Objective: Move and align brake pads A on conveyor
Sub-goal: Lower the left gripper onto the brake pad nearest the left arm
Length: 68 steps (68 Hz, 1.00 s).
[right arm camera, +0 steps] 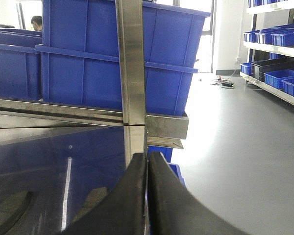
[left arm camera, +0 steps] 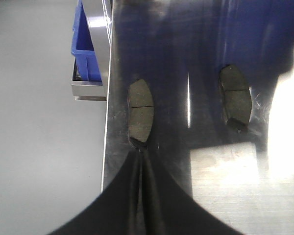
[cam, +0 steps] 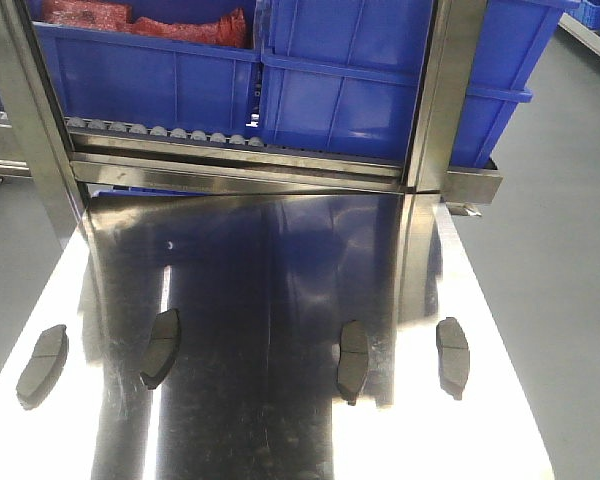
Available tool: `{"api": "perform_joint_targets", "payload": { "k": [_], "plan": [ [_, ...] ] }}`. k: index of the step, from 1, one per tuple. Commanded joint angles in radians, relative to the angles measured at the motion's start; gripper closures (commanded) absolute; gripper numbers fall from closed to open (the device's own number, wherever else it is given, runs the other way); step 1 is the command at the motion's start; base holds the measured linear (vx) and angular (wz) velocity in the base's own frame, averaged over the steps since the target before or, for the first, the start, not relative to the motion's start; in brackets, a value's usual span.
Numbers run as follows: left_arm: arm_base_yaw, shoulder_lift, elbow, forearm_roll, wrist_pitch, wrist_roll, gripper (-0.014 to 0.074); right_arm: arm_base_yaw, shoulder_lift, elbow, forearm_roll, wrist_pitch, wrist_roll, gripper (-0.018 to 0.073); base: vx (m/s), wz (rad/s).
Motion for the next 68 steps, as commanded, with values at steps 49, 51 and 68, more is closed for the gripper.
{"api": "perform_joint_targets", "payload": {
  "k": [49, 51, 68],
  "plan": [
    [-0.012, 0.007, -0.034, 0.001, 0.044, -0.009, 0.0151, -0.007, -0.012, 0.012, -0.003, -0.071, -0.001, 0.0571, 0.0, 0.0],
    [-0.012, 0.007, -0.034, -0.003, 0.045, -0.013, 0.0152, -0.007, -0.012, 0.012, -0.003, -0.071, -0.001, 0.0571, 0.0, 0.0],
    [-0.012, 0.033, -0.02, -0.066, 0.014, 0.014, 0.0153, -0.007, -0.012, 0.012, -0.003, -0.071, -0.001, 0.0571, 0.0, 0.0]
  ]
}}
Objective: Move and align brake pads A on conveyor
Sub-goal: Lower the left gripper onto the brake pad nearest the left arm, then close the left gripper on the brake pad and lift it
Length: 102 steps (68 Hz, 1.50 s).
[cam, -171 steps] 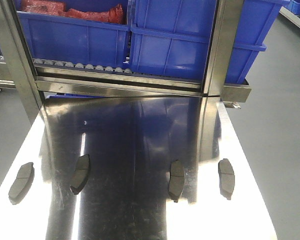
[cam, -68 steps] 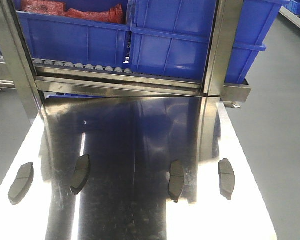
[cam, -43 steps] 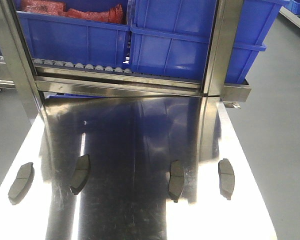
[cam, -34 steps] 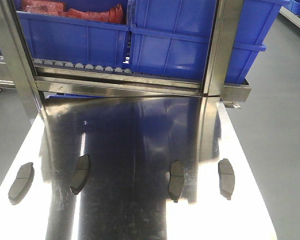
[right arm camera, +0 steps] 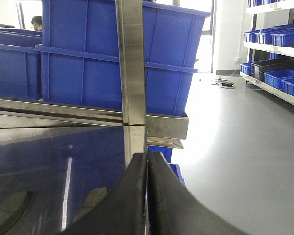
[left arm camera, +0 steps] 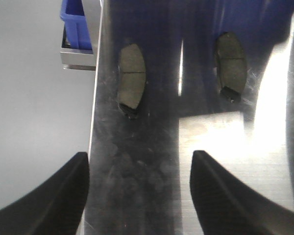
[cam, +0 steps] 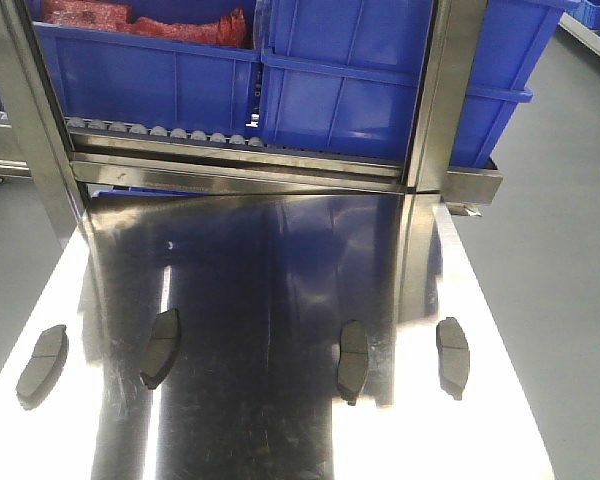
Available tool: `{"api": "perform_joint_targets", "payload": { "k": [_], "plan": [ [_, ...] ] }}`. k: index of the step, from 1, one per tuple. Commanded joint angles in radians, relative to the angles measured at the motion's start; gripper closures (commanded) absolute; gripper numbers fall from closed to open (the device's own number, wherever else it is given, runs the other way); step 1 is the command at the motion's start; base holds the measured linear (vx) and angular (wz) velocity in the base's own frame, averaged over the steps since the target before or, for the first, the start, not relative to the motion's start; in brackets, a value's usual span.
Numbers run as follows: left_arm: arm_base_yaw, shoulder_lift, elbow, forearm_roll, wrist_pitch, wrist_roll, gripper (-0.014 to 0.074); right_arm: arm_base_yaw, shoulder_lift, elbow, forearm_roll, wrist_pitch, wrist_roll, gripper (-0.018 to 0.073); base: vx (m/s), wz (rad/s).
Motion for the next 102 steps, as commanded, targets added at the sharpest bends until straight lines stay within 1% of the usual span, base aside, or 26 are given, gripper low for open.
{"api": "perform_joint_targets", "payload": {
  "k": [1, 7, 13, 21, 26, 37, 51, 65, 73, 89, 96, 102],
  "plan": [
    [-0.006, 0.038, -0.037, -0.014, -0.071, 0.028, 0.0153, -0.007, -0.012, 0.012, -0.003, -0.072, -0.001, 0.0571, 0.0, 0.0],
    [-0.006, 0.121, -0.084, -0.021, -0.045, 0.066, 0.0153, -0.007, -0.012, 0.012, -0.003, -0.072, -0.001, 0.0571, 0.0, 0.0],
    [-0.006, 0.216, -0.138, -0.021, -0.038, 0.066, 0.0153, -0.007, -0.012, 0.012, -0.003, -0.072, -0.001, 0.0571, 0.0, 0.0],
    [-0.006, 0.364, -0.207, -0.052, -0.047, 0.066, 0.0153, -0.007, -0.012, 0.012, -0.003, -0.072, -0.001, 0.0571, 0.0, 0.0],
    [-0.006, 0.456, -0.249, -0.059, -0.047, 0.067, 0.0153, -0.007, -0.012, 0.012, -0.003, -0.072, -0.001, 0.0571, 0.0, 0.0],
    [-0.006, 0.657, -0.358, -0.059, -0.034, 0.069, 0.0153, -0.007, -0.012, 0.012, -0.003, -0.072, -0.001, 0.0571, 0.0, 0.0],
    [-0.006, 0.838, -0.479, -0.04, -0.022, 0.07, 0.0153, -0.007, -0.012, 0.012, -0.003, -0.072, -0.001, 0.0571, 0.0, 0.0],
    [-0.004, 0.984, -0.587, 0.011, 0.036, 0.065, 0.0153, -0.007, -0.012, 0.012, -0.003, -0.072, -0.001, 0.0571, 0.0, 0.0],
    [-0.004, 1.04, -0.639, 0.038, 0.062, 0.038, 0.0153, -0.007, -0.012, 0.012, -0.003, -0.072, -0.001, 0.0571, 0.0, 0.0],
    [-0.004, 1.117, -0.688, 0.038, 0.102, 0.039, 0.0153, -0.007, -0.012, 0.012, -0.003, -0.072, -0.001, 0.0571, 0.0, 0.0],
    [-0.002, 1.149, -0.695, 0.037, 0.121, 0.014, 0.0153, -0.007, -0.012, 0.012, -0.003, -0.072, -0.001, 0.0571, 0.0, 0.0],
    [0.0, 1.171, -0.695, 0.032, 0.125, 0.013, 0.0153, -0.007, -0.012, 0.012, -0.003, -0.072, -0.001, 0.0571, 0.0, 0.0]
  ]
}}
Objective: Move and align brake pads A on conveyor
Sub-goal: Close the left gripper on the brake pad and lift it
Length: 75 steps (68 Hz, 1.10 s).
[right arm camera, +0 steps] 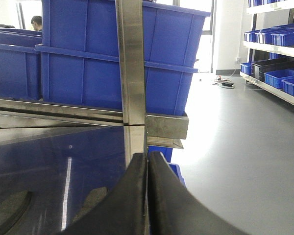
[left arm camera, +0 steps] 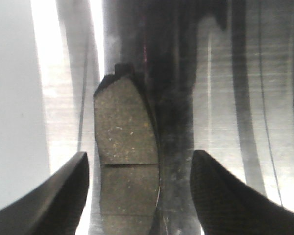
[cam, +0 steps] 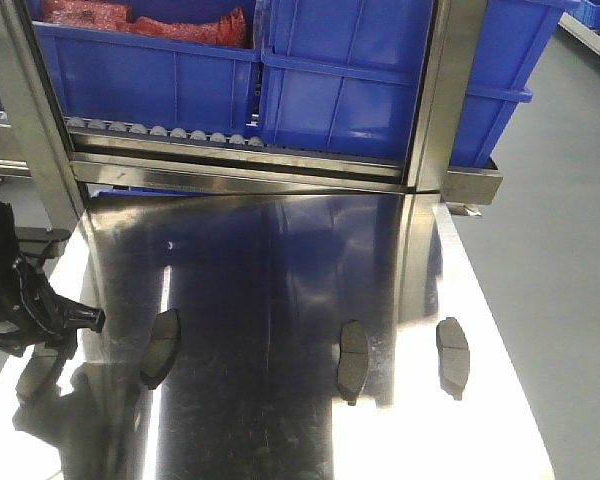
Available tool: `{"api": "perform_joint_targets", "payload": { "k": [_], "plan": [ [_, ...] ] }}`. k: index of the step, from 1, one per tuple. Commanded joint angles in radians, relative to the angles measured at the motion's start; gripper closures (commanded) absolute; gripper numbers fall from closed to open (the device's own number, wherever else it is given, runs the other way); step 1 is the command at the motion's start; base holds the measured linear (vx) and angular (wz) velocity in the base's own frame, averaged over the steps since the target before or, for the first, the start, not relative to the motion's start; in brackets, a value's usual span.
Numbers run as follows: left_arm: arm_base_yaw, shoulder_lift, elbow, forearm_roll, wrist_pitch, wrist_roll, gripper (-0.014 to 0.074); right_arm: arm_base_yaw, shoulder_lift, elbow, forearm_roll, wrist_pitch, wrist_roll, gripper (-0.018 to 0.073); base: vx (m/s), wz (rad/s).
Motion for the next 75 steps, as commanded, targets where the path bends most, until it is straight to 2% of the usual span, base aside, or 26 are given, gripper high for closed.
{"api": "perform_joint_targets", "payload": {
  "k": [1, 22, 28, 35, 47, 60, 75],
  "plan": [
    [0.0, -0.019, -0.027, -0.005, 0.002, -0.017, 0.0153, -0.007, -0.012, 0.012, -0.003, -0.072, -0.001, 0.0571, 0.0, 0.0],
    [0.0, 0.018, -0.027, -0.006, 0.014, -0.017, 0.0155, -0.007, -0.012, 0.012, -0.003, -0.072, -0.001, 0.0571, 0.0, 0.0],
    [0.0, 0.02, -0.027, -0.006, 0.016, -0.017, 0.0183, -0.007, -0.012, 0.012, -0.003, -0.072, -0.001, 0.0571, 0.0, 0.0],
    [0.0, 0.02, -0.027, -0.004, 0.017, -0.015, 0.0296, -0.007, -0.012, 0.012, -0.003, -0.072, -0.001, 0.0571, 0.0, 0.0],
    [0.0, 0.02, -0.027, 0.001, -0.004, -0.015, 0.0607, -0.007, -0.012, 0.012, -0.003, -0.072, -0.001, 0.0571, 0.0, 0.0],
    [0.0, -0.001, -0.027, 0.001, -0.006, -0.015, 0.0603, -0.007, -0.012, 0.012, -0.003, -0.072, -0.001, 0.0571, 0.0, 0.0],
    [-0.018, -0.165, -0.015, -0.012, -0.078, -0.015, 0.0603, -0.007, -0.012, 0.012, -0.003, -0.072, -0.001, 0.0571, 0.0, 0.0]
  ]
}}
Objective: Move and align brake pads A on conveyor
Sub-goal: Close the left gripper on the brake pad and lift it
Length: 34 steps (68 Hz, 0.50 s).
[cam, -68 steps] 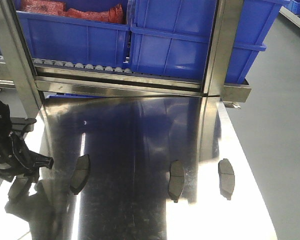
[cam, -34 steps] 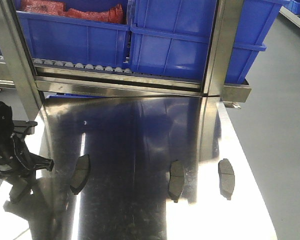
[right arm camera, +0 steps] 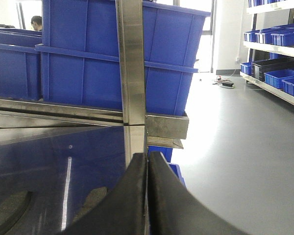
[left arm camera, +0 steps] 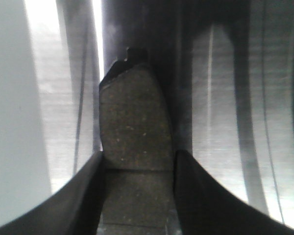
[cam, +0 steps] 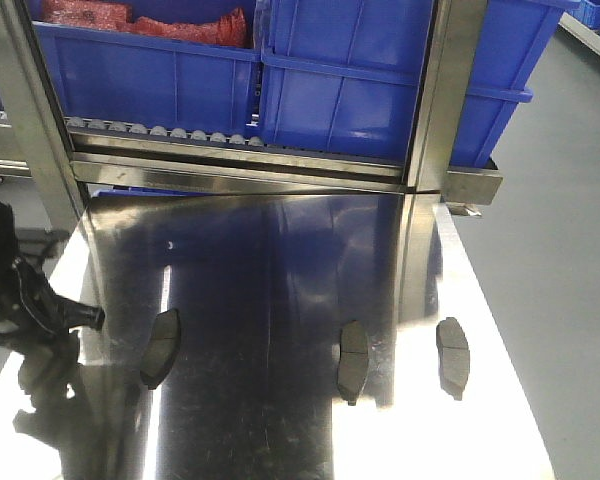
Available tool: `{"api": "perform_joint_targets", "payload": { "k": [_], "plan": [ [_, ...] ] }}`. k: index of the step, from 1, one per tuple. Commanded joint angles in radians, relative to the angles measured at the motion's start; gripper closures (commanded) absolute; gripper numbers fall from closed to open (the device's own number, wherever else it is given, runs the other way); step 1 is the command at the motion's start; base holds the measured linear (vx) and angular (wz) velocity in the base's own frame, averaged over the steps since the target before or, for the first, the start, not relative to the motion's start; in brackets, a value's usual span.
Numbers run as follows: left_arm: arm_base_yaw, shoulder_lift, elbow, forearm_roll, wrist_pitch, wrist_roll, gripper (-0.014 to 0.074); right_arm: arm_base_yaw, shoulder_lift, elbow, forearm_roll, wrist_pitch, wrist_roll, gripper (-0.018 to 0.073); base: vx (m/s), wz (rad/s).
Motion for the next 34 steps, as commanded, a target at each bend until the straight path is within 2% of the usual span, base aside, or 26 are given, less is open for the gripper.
{"api": "perform_joint_targets", "payload": {
  "k": [1, 14, 34],
  "plan": [
    [-0.017, -0.146, -0.014, -0.015, -0.074, -0.008, 0.0603, -0.007, -0.012, 0.012, -0.003, -0.072, -0.001, 0.0571, 0.0, 0.0],
    [-0.057, -0.354, 0.09, -0.036, -0.2, -0.01, 0.0603, -0.007, -0.012, 0.012, -0.003, -0.072, -0.001, 0.0571, 0.0, 0.0],
    [-0.073, -0.774, 0.436, -0.031, -0.387, 0.017, 0.0603, -0.007, -0.012, 0.012, -0.003, -0.072, -0.001, 0.0571, 0.0, 0.0]
  ]
}}
